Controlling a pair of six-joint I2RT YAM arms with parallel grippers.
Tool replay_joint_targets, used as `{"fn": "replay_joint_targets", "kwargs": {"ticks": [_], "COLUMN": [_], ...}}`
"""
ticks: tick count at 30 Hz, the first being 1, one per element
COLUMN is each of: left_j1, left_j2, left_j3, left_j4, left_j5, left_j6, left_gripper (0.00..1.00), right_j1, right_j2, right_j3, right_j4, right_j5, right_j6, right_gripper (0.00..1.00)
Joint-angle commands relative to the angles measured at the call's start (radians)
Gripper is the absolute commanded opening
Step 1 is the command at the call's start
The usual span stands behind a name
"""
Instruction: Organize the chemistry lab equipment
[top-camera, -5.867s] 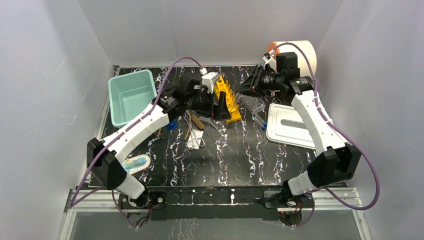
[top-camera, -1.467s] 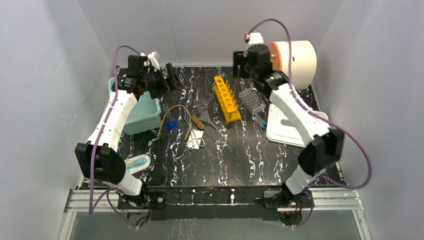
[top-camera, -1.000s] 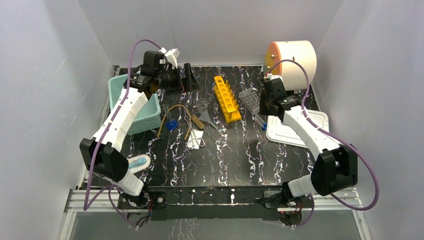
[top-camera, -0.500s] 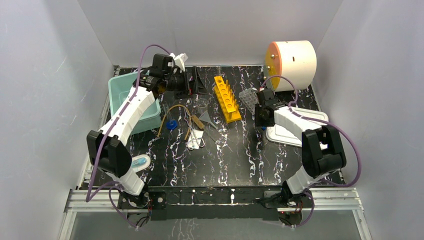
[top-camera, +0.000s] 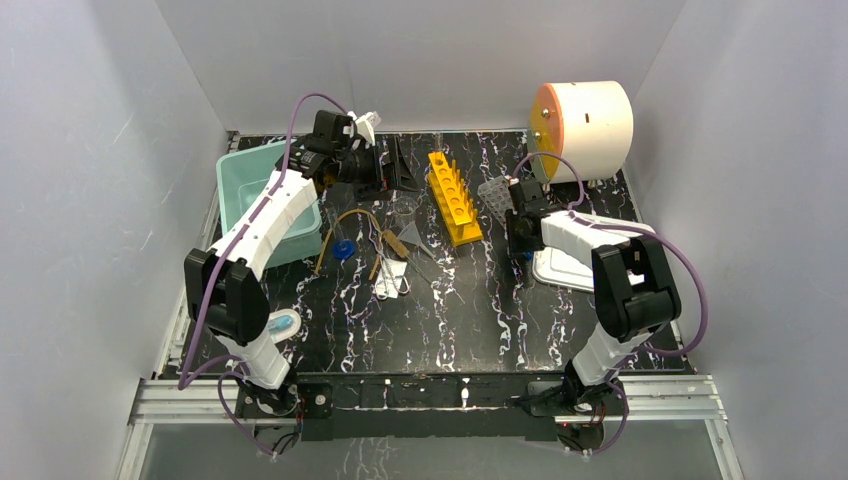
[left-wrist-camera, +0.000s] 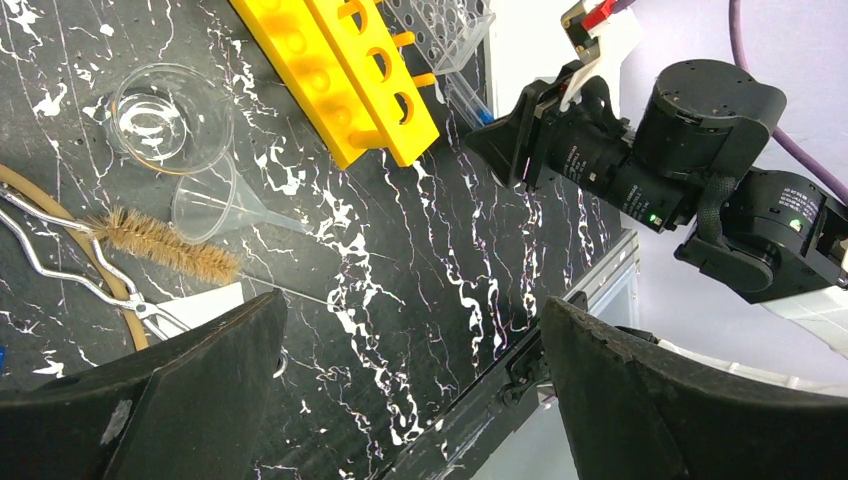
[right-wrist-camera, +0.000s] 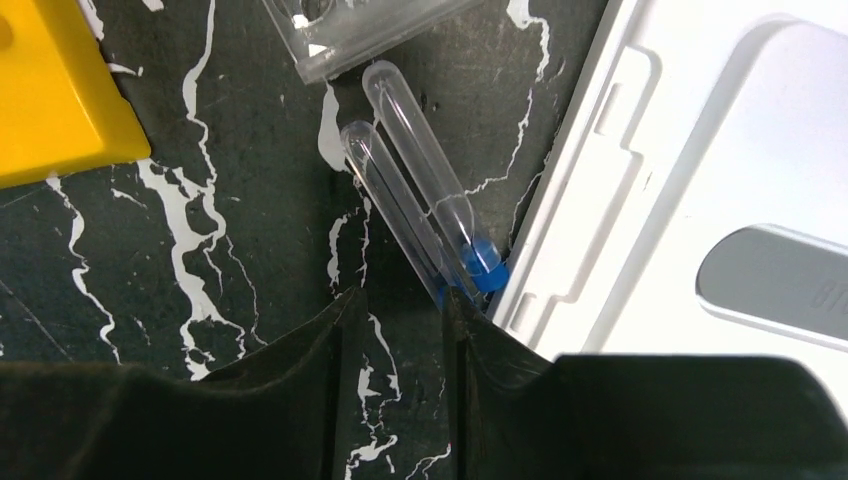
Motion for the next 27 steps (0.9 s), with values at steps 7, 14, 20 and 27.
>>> {"fn": "replay_joint_targets", "kwargs": {"ticks": [7, 14, 20, 27], "left_j1": [-0.001, -0.001, -0.001, -0.001], "left_j2": [-0.02, -0.02, -0.023, -0.028], "left_j3": [0.029, 0.028, 0.025, 0.021], "left_j4": [-0.006, -0.008, -0.009, -0.009], "left_j5": [0.022, 0.022, 0.022, 0.021], "left_j6": [0.005, 0.008, 0.011, 0.01], "left_gripper": [0.98, 0.98, 0.98, 0.98], "right_j1": [-0.003, -0.004, -0.005, -0.004], "right_j2": [0.034, 0.04, 0.052, 0.052], "right_j3": [0.047, 0.05, 0.041, 0.032], "right_j4": [0.035, 0.046, 0.056, 0.062], "right_j5": [0.017, 0.014, -0.009, -0.022], "right_j6": [-0.045, -0.055, -0.048, -0.061], "right_gripper": [0.44, 0.49, 0.46, 0.33]}}
